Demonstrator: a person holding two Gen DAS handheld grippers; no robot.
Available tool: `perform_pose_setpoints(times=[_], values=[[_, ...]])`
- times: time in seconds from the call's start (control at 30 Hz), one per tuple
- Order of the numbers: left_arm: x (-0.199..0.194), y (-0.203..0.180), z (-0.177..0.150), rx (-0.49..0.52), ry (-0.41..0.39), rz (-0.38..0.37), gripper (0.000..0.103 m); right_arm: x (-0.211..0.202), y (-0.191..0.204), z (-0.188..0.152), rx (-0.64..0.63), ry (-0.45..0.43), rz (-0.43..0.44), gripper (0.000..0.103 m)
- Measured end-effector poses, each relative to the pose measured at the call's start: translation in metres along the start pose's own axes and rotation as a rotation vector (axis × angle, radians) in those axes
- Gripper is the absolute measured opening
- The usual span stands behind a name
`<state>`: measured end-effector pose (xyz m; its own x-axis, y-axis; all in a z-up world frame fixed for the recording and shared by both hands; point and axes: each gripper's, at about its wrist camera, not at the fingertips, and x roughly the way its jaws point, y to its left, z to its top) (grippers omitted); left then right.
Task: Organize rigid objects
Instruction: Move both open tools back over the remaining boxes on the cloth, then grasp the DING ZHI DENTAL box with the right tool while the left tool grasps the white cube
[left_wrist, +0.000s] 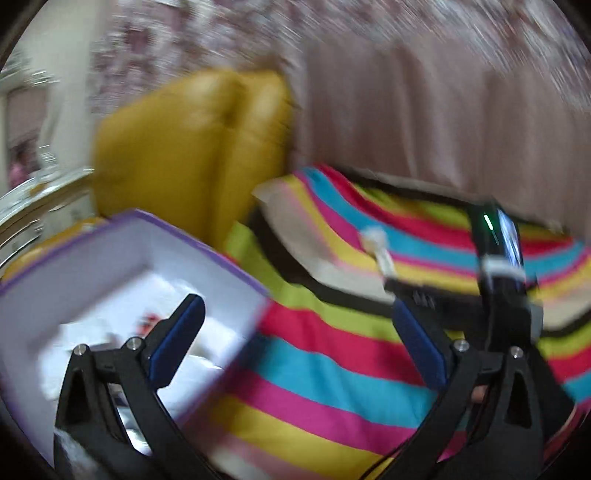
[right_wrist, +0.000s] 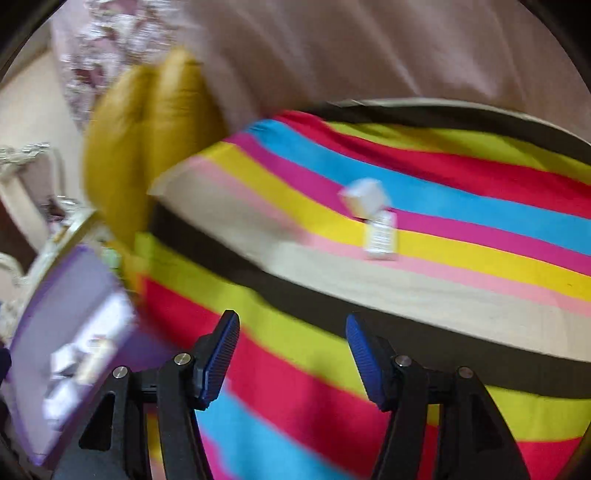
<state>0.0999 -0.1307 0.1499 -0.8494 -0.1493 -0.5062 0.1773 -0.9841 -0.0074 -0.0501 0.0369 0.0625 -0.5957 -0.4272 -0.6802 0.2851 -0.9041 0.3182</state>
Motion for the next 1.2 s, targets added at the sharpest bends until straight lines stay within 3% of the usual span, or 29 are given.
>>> perform_pose_setpoints(times=[0.07,0.23,0.47,0.57,0.7,0.77,0.83,0.97,1.2], values=[[0.034,-0.018,-0.011,0.05,0.052,-0.036,0.102,0.017,-0.021,0.001,-0.005,0.032,-0.045,0.061],[0.116,-0.027,-0.04,0.089,0.212,0.029,0.102,0.064,-0.057,0.012,-0.014,0.107,-0.112,0.061],[0.145,-0.033,-0.066,0.105,0.295,0.011,0.102,0.119,-0.055,0.049,-0.065,0.113,-0.124,0.061],[0.146,-0.032,-0.064,0.089,0.29,-0.013,0.102,0.141,-0.05,0.063,-0.101,0.123,-0.183,0.061],[0.156,-0.029,-0.067,0.062,0.362,-0.011,0.102,0.169,-0.043,0.075,-0.178,0.143,-0.278,0.062],[0.163,-0.027,-0.069,0.048,0.405,-0.02,0.102,0.168,-0.043,0.073,-0.197,0.139,-0.276,0.061],[0.167,-0.023,-0.07,0.012,0.43,-0.038,0.102,0.156,-0.049,0.066,-0.194,0.126,-0.261,0.03],[0.166,-0.024,-0.071,0.015,0.427,-0.037,0.102,0.116,-0.078,0.047,-0.122,0.115,-0.23,0.032],[0.167,-0.028,-0.069,0.01,0.451,-0.013,0.102,0.031,-0.145,-0.008,-0.019,0.073,-0.379,0.032]])
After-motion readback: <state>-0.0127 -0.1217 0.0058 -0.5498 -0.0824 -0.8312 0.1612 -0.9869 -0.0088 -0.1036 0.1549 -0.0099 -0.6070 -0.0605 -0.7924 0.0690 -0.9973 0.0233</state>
